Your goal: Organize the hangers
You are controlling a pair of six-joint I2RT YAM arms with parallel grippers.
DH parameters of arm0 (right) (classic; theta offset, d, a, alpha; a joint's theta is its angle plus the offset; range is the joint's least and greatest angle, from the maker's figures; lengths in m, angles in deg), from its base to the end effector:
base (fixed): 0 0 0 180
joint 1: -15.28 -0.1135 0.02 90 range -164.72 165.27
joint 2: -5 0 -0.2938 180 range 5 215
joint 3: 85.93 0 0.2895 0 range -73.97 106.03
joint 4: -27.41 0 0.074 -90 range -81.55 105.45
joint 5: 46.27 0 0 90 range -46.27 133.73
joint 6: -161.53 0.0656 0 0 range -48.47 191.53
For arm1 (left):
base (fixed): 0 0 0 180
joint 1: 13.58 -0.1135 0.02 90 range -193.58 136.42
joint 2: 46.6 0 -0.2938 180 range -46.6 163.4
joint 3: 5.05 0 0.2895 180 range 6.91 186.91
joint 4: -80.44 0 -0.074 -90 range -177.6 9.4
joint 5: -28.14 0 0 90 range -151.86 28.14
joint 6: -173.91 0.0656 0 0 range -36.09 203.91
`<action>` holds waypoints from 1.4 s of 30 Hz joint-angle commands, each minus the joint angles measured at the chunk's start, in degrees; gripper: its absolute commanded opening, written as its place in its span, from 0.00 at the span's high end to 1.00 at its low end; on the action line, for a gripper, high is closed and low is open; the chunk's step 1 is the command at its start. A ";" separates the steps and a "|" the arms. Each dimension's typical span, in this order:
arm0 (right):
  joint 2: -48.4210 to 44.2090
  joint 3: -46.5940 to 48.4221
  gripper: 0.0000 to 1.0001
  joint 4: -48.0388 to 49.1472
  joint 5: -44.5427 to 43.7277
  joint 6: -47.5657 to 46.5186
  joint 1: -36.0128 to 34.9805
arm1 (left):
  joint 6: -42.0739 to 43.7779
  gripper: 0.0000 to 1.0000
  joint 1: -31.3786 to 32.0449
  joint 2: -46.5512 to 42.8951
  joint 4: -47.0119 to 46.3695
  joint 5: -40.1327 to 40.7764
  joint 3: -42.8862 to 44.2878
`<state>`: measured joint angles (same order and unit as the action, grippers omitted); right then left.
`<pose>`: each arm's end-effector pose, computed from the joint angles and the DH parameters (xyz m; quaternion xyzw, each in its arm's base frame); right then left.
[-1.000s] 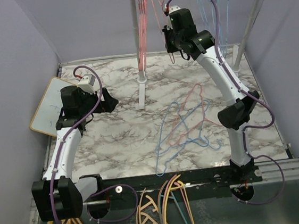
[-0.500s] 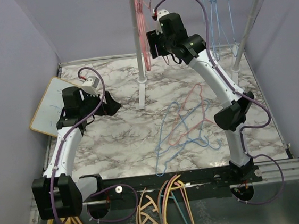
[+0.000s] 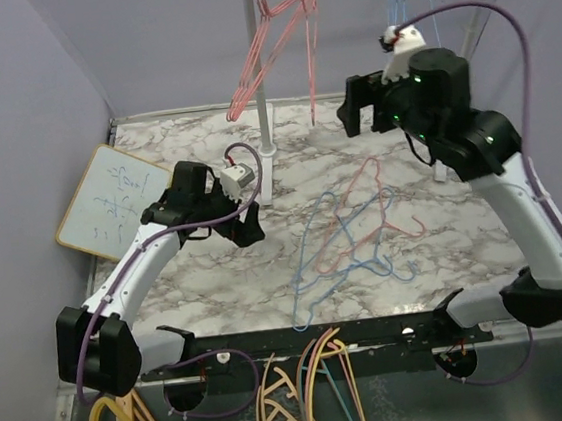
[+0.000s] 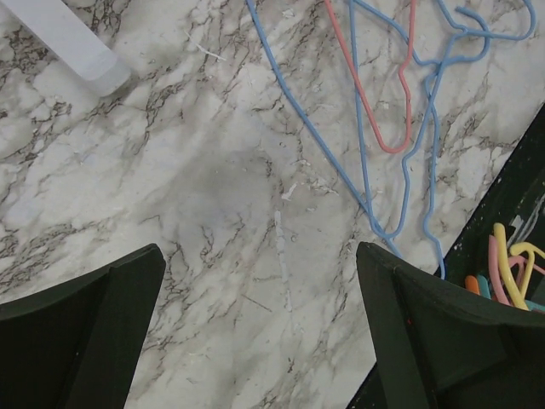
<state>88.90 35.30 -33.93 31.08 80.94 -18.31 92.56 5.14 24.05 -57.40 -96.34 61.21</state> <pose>0.2954 0.1789 0.5250 -0.1159 0.8277 0.1124 0.5375 0.2716 -0.1313 0.2756 0.3165 0.8361 -0.3053 0.3280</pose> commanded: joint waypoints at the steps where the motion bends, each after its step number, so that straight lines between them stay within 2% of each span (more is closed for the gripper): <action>1: -11.02 -8.10 0.00 -0.41 1.03 2.88 -0.34 | -0.05 0.01 2.04 2.80 1.77 -0.54 0.95; 8: -25.02 -17.21 0.00 -8.05 -2.85 7.94 -0.32 | -3.49 0.01 11.68 13.24 -0.32 3.37 10.69; 11: -28.34 -15.01 0.00 -14.57 -9.78 10.01 -0.33 | -5.08 0.01 16.83 18.22 -1.95 4.29 15.81; 15: -29.76 -11.15 0.00 -18.19 -10.63 10.94 -0.32 | -9.43 0.01 21.91 27.66 -5.51 13.78 22.19; 21: -35.31 -13.27 0.00 -17.38 -10.40 13.62 -0.34 | -14.70 0.01 24.26 38.85 -11.60 22.77 30.00; 27: -37.78 -9.78 0.00 -23.69 -12.45 16.78 -0.33 | -15.50 0.01 26.13 46.95 -15.63 27.82 37.57; 32: -38.63 -5.94 0.00 -28.63 -15.07 18.29 -0.34 | -16.77 0.07 26.70 54.00 -14.38 30.01 45.58; 37: -39.41 -3.59 0.00 -31.38 -17.36 19.20 -0.30 | -15.78 0.10 27.81 57.50 -14.76 29.64 47.33; 42: -41.25 -3.77 0.00 -31.35 -18.35 19.22 -0.34 | -13.54 0.14 29.10 60.24 -14.81 32.63 47.96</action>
<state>49.16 30.82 -62.81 15.83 99.41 -18.44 77.28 32.90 81.95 -71.74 -67.32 107.84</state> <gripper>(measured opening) 0.994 0.880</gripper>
